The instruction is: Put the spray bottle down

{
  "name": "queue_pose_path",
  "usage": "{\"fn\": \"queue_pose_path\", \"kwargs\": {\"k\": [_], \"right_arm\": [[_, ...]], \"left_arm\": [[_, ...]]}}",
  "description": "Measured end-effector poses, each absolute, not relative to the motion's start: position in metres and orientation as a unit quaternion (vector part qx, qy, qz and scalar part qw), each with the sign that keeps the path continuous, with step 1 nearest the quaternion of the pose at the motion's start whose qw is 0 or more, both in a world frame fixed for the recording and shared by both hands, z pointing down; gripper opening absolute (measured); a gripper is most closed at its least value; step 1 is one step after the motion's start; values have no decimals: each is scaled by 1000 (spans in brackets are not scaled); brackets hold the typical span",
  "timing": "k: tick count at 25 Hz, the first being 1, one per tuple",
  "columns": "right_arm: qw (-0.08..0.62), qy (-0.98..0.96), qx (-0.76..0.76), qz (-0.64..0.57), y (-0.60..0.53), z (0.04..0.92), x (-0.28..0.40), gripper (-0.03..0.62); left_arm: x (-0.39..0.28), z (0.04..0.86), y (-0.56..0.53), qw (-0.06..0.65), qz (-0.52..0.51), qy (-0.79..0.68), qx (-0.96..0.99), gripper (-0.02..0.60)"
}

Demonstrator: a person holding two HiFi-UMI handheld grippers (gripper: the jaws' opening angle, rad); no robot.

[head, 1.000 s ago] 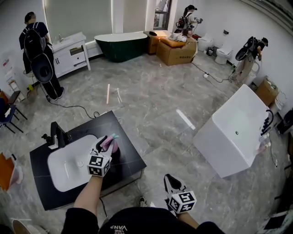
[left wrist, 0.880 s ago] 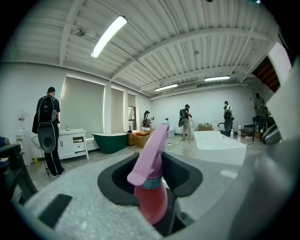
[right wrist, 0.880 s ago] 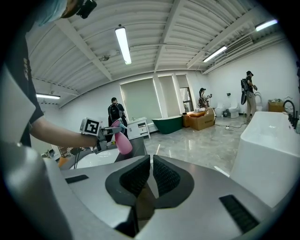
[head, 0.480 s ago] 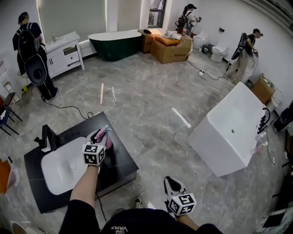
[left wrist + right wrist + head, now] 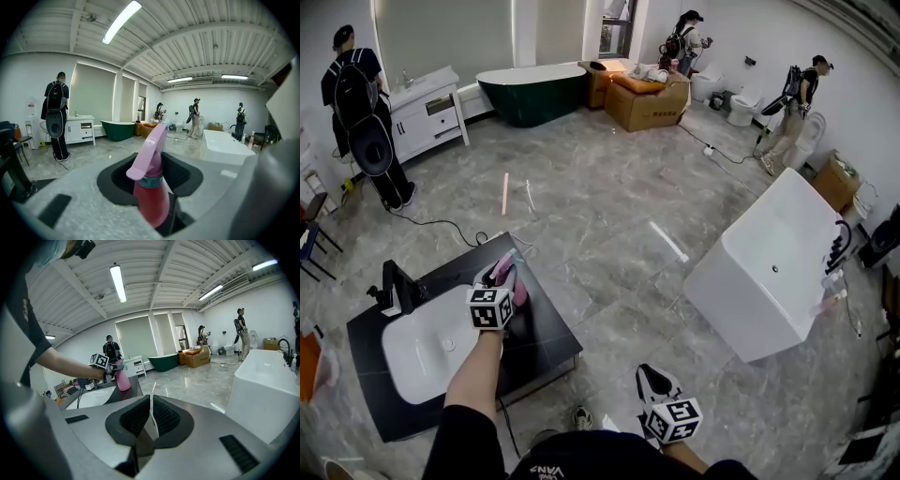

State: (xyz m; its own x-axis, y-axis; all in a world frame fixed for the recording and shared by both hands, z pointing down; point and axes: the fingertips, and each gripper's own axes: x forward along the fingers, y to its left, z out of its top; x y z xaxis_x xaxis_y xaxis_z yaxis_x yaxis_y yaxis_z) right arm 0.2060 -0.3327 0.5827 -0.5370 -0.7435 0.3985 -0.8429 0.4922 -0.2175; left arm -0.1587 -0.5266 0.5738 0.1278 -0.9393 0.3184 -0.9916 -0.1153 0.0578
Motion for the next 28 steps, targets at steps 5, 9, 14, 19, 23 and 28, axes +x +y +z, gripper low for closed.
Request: {"fn": "queue_pose_path", "kwargs": {"k": [5, 9, 14, 19, 23, 28], "right_arm": [[126, -853, 468, 195, -331, 581, 202, 20], [126, -855, 466, 192, -327, 577, 195, 20], [123, -857, 463, 190, -318, 573, 184, 20], [119, -858, 462, 189, -302, 568, 171, 20], [111, -858, 466, 186, -290, 563, 159, 20], [103, -855, 470, 193, -270, 559, 139, 20]], "left_arm": [[-159, 577, -525, 129, 102, -647, 744, 188], [-161, 574, -521, 133, 86, -640, 752, 304], [-164, 569, -507, 136, 78, -633, 758, 359], [-174, 562, -480, 136, 64, -633, 760, 362], [-182, 557, -453, 134, 49, -632, 762, 362], [-189, 549, -411, 131, 39, -624, 769, 353]]}}
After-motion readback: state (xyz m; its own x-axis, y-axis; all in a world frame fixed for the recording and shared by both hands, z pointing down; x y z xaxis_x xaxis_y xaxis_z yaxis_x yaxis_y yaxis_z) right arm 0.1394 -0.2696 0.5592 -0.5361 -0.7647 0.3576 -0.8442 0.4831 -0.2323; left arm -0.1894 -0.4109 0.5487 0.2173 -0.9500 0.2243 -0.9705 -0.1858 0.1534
